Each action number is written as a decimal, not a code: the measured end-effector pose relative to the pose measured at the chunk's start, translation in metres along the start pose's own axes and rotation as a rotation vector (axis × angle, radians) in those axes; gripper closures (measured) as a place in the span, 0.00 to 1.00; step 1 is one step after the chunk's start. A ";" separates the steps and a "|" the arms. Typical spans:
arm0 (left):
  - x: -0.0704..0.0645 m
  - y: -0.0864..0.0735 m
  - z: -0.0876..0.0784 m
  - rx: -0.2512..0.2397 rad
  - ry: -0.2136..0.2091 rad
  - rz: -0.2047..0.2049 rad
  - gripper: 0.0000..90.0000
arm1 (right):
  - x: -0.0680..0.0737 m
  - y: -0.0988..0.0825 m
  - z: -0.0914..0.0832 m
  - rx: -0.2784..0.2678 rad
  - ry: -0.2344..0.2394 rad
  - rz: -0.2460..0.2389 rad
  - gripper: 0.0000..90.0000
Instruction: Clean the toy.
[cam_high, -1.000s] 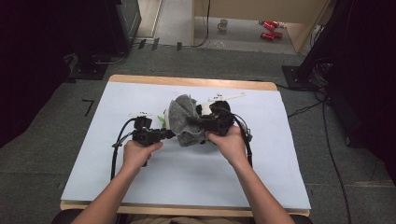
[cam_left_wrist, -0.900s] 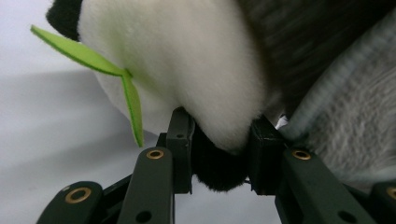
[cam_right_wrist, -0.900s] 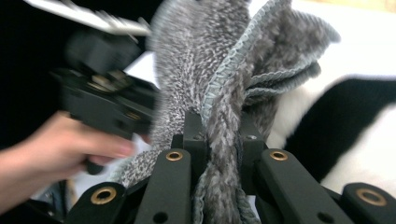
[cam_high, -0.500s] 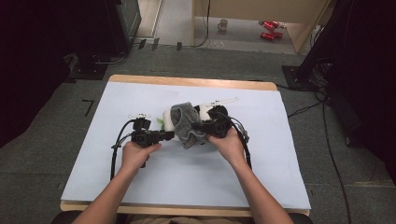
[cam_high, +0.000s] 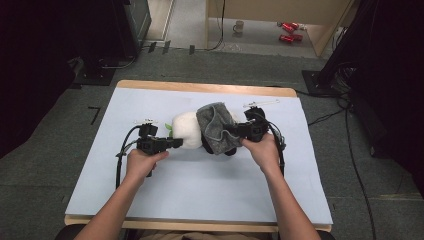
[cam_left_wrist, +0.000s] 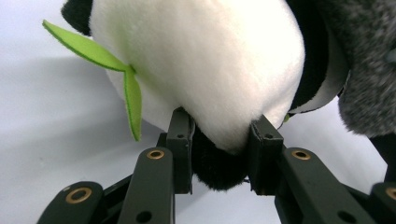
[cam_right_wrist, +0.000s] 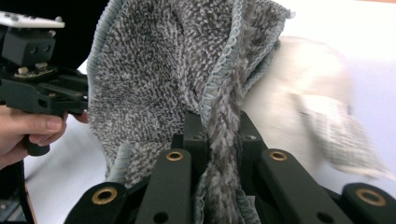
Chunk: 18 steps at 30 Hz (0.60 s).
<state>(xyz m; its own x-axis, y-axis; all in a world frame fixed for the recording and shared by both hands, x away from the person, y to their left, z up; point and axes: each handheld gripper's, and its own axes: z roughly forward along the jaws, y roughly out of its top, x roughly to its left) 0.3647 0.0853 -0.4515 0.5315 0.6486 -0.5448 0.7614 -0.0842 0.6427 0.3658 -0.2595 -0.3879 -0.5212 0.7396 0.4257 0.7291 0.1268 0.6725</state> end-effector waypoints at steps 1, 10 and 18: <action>0.000 0.001 0.000 0.001 -0.001 0.002 0.75 | -0.003 0.000 -0.002 -0.004 -0.005 0.007 0.89; 0.003 0.003 0.000 0.001 0.006 0.003 0.75 | -0.031 -0.005 -0.030 -0.026 -0.145 0.057 0.89; 0.001 0.003 0.000 -0.003 0.006 0.032 0.75 | -0.033 0.000 -0.059 -0.109 -0.135 0.070 0.89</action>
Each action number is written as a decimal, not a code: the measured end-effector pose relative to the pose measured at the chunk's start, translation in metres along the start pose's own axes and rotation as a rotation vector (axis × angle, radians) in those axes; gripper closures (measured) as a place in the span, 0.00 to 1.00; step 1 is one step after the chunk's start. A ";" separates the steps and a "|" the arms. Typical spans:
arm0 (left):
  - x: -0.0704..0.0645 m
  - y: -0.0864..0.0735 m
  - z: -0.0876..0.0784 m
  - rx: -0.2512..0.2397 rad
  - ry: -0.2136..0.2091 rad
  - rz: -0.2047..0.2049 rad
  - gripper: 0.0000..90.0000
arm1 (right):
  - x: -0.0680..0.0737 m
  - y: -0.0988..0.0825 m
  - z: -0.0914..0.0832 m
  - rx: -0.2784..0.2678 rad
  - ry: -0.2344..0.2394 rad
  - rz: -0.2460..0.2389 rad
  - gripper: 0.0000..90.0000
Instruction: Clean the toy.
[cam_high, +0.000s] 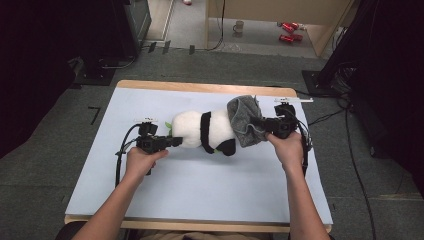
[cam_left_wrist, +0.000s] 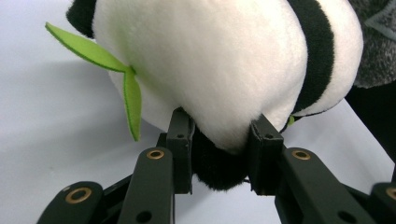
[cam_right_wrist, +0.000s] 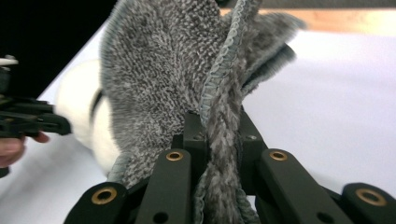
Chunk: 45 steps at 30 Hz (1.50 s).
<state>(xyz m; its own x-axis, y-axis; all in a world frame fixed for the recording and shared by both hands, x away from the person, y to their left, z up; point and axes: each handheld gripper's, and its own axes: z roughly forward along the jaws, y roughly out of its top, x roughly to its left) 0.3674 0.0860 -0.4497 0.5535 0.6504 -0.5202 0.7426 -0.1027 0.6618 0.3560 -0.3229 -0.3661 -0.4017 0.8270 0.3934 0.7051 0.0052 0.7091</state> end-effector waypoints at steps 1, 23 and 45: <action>-0.001 0.000 0.000 0.001 -0.002 0.009 0.75 | 0.003 0.001 -0.001 -0.005 0.011 -0.003 0.89; -0.005 -0.010 0.000 -0.006 0.000 0.177 0.48 | 0.030 -0.009 0.055 0.087 0.062 -0.107 0.89; -0.013 -0.010 0.006 -0.128 -0.006 0.377 0.29 | 0.020 0.004 0.068 0.019 0.070 -0.049 0.89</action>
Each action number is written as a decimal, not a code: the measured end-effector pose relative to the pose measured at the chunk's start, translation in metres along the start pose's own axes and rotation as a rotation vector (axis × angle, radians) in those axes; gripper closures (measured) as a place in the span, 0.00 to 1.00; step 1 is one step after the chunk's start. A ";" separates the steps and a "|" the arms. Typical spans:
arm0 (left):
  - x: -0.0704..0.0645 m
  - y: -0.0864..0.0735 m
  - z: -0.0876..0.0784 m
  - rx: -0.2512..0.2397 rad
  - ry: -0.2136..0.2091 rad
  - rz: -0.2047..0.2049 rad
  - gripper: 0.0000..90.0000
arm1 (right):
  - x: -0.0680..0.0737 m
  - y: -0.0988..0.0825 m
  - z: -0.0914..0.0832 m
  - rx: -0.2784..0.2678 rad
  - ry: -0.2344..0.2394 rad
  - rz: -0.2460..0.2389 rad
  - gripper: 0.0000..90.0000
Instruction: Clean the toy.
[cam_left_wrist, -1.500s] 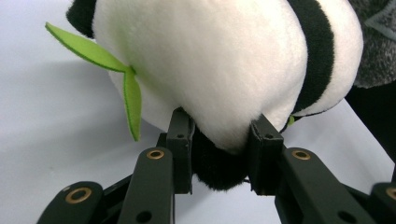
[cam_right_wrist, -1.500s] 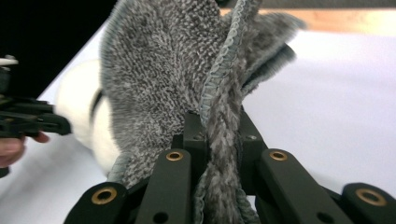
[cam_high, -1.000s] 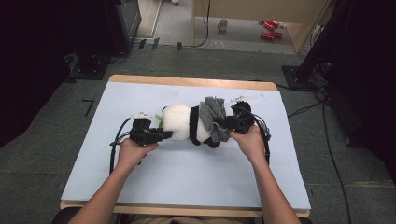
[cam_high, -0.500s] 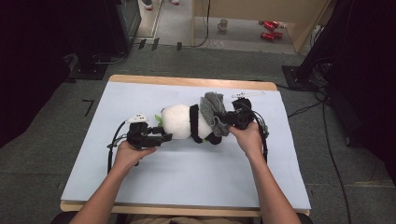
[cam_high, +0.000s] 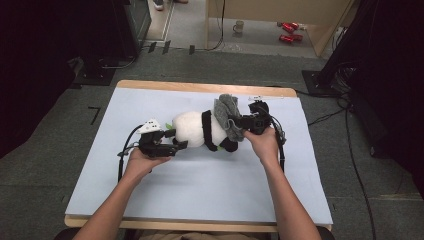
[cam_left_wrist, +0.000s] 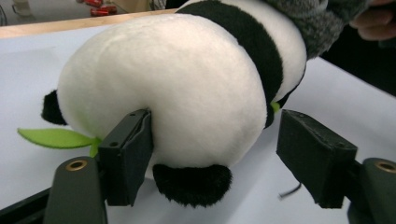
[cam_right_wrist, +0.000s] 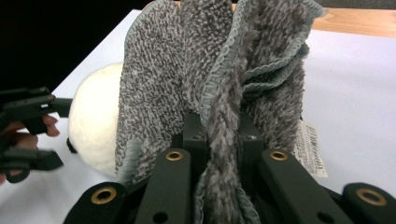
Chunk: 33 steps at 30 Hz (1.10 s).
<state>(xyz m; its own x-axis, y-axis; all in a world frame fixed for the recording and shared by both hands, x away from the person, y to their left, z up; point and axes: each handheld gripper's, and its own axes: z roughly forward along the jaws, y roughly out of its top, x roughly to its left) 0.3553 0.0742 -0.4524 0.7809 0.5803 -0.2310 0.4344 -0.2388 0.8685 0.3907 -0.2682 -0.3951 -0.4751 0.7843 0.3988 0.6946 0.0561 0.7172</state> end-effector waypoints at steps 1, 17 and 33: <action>0.000 0.000 0.002 0.008 0.002 0.010 0.29 | 0.000 0.000 0.001 -0.005 -0.002 0.000 0.89; 0.002 0.001 0.013 0.060 0.146 0.013 0.71 | 0.007 0.005 0.000 -0.074 0.011 0.012 0.88; 0.000 0.027 -0.019 0.163 -0.017 -0.318 0.83 | 0.075 0.026 -0.040 -0.121 0.201 -0.090 0.89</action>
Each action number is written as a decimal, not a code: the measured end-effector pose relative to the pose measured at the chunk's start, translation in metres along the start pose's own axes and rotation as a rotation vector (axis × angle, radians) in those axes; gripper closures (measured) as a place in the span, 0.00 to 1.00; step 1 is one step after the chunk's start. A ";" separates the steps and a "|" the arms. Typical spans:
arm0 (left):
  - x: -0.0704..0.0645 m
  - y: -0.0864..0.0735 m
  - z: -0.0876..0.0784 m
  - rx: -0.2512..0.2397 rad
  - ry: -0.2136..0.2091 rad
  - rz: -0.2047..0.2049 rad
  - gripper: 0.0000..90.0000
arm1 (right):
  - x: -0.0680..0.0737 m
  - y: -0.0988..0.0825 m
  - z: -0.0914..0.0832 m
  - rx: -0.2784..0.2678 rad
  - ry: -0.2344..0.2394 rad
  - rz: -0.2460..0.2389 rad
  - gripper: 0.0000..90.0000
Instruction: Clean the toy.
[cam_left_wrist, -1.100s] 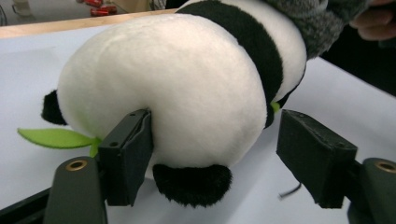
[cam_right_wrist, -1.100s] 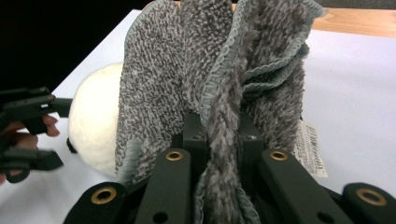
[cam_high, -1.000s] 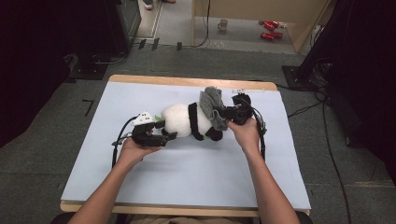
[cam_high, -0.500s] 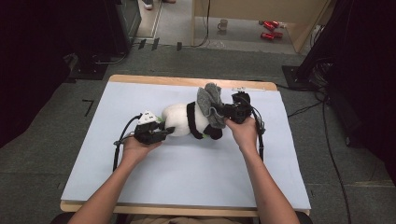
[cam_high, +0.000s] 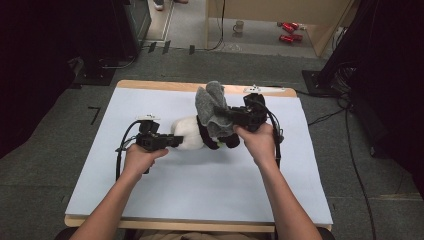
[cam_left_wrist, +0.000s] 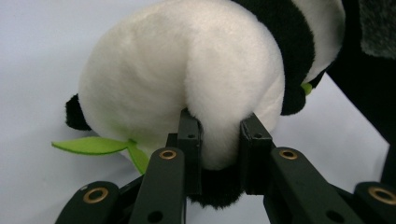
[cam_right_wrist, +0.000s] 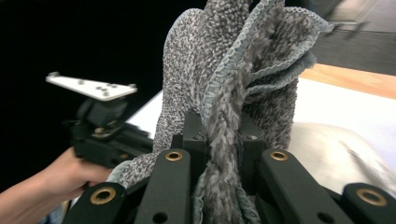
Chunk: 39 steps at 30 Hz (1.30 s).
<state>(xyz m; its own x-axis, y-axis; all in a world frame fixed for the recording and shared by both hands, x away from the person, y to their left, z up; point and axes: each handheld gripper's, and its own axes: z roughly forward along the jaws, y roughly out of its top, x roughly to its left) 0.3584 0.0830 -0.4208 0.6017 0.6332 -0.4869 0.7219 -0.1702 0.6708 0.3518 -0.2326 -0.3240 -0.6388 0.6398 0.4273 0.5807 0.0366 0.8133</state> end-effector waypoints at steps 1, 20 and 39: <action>-0.001 0.000 -0.003 0.007 -0.009 -0.024 0.83 | 0.005 0.001 0.000 0.003 0.017 -0.008 0.89; 0.004 -0.003 0.007 -0.006 0.045 -0.023 0.81 | 0.006 -0.054 0.079 0.254 -0.060 -0.065 0.89; 0.012 0.003 0.008 -0.026 0.055 -0.006 0.80 | -0.043 -0.030 0.022 0.143 -0.124 0.055 0.89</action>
<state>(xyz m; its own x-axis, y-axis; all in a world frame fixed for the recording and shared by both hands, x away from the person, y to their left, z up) 0.3707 0.0840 -0.4298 0.5774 0.6744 -0.4601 0.7160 -0.1474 0.6824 0.3728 -0.2438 -0.3754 -0.5420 0.7332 0.4107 0.6844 0.1015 0.7220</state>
